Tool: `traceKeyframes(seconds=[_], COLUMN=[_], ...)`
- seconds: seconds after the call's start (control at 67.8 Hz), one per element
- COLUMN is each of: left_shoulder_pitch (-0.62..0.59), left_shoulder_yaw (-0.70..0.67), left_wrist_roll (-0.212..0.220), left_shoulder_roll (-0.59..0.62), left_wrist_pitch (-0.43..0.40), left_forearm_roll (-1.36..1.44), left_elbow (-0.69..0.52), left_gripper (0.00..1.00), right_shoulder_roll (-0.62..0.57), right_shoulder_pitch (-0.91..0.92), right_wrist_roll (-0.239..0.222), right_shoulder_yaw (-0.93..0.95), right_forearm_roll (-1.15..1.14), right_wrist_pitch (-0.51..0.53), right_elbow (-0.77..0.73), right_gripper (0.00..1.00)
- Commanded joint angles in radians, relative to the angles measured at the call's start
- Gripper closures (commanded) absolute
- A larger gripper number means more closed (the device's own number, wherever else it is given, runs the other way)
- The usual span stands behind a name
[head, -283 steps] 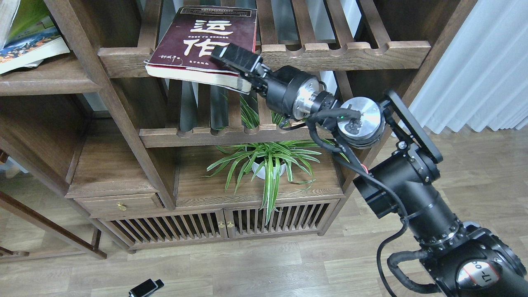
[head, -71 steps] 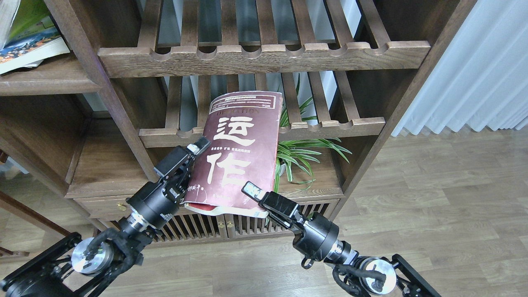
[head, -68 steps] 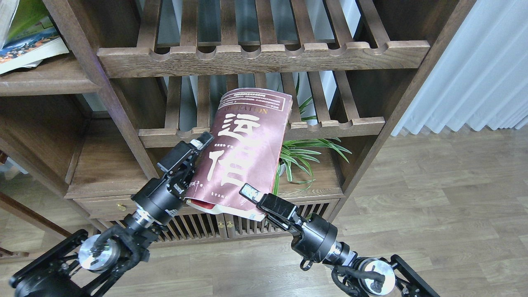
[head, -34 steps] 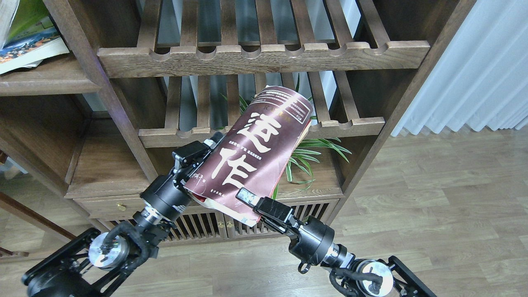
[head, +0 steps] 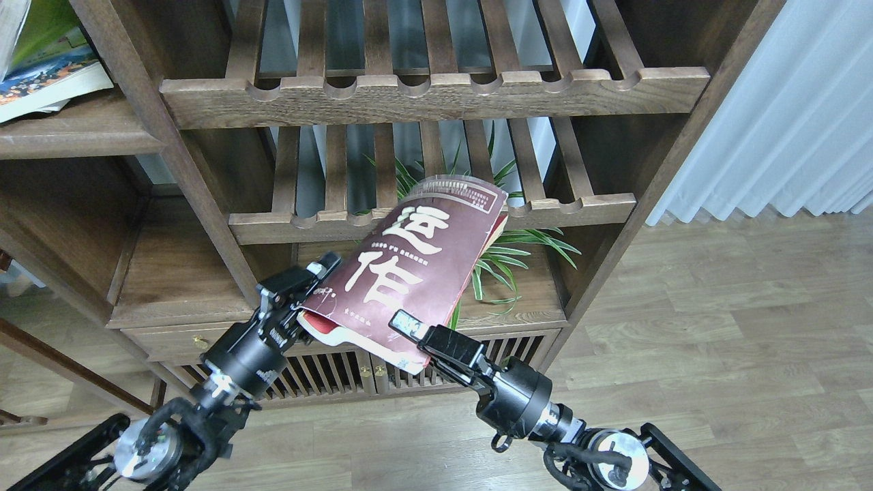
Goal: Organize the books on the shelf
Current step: 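Bring the left gripper up and grasp the maroon book's edge, then take the maroon book with the left gripper, releasing the right gripper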
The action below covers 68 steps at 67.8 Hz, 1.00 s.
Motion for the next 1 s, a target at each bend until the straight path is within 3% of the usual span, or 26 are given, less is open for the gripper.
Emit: traceKeyframes(seconds=[0.0, 0.28, 0.693, 0.988], left_shoulder_pitch=[0.058, 0.099, 0.233, 0.319], left_shoulder_yaw=[-0.024, -0.003, -0.125, -0.168], left_wrist_roll=[-0.009, -0.007, -0.047, -0.049], left_shoulder_roll=[0.026, 0.05, 0.072, 0.075], left_wrist_pitch=[0.0, 0.0, 0.0, 0.0], left_forearm_roll=[0.004, 0.07, 0.069, 0.069], left_elbow=[0.017, -0.009, -0.255, -0.317], left_gripper=[0.01, 0.0, 0.0, 0.0], right_shoulder_roll=[0.0, 0.0, 0.0, 0.0], right_shoulder_pitch=[0.022, 0.056, 0.054, 0.056], right_wrist_roll=[-0.001, -0.001, -0.001, -0.001], right_shoulder_yaw=[-0.03, -0.105, -0.19, -0.193], right_forearm_roll=[0.026, 0.065, 0.086, 0.091], right_wrist_pitch=[0.0, 0.0, 0.0, 0.0], right_elbow=[0.0, -0.002, -0.089, -0.129], right_gripper=[0.97, 0.97, 0.97, 0.96])
